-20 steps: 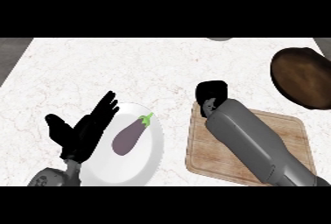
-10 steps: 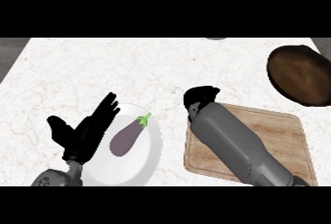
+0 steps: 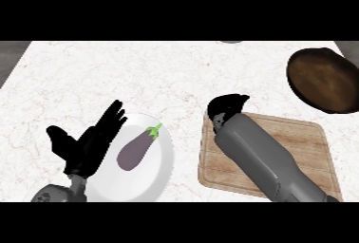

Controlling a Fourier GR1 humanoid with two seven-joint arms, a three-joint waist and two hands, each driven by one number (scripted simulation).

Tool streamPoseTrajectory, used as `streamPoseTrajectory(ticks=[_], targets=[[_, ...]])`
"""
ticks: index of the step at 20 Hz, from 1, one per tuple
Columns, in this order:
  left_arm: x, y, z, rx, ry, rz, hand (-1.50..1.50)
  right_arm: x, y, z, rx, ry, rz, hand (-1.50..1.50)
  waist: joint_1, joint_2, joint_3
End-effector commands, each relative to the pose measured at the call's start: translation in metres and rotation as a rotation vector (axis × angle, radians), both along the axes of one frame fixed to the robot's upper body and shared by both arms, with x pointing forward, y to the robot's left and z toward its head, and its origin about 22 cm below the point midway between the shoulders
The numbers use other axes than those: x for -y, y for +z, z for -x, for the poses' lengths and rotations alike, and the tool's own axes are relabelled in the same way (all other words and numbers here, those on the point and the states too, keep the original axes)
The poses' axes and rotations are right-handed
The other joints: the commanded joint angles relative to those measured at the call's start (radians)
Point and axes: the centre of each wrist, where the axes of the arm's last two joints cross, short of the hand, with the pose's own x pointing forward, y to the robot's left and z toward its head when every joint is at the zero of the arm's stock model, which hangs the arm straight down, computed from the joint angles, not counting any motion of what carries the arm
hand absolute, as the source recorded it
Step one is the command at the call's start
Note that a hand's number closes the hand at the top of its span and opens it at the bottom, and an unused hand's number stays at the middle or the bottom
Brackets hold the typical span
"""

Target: Pick the squash from the cutting board and place it in the pan

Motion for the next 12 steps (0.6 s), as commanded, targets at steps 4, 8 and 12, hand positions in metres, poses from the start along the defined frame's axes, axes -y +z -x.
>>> streamPoseTrajectory(ticks=[4, 8, 12], targets=[[-0.006, 0.005, 0.015, 0.015, -0.011, 0.001, 0.00, 0.007, -0.010, 0.009, 0.002, -0.090, 0.175, -1.50, 0.011, 0.001, 0.001], [0.002, -0.002, 0.000, -0.009, 0.013, 0.010, 0.00, 0.019, -0.012, 0.015, -0.001, -0.082, 0.184, -1.50, 0.003, 0.004, 0.001], [0.012, -0.007, 0.018, 0.015, -0.026, 0.002, 0.00, 0.030, -0.008, 0.003, 0.022, -0.013, 0.180, 1.50, 0.023, 0.008, 0.001]])
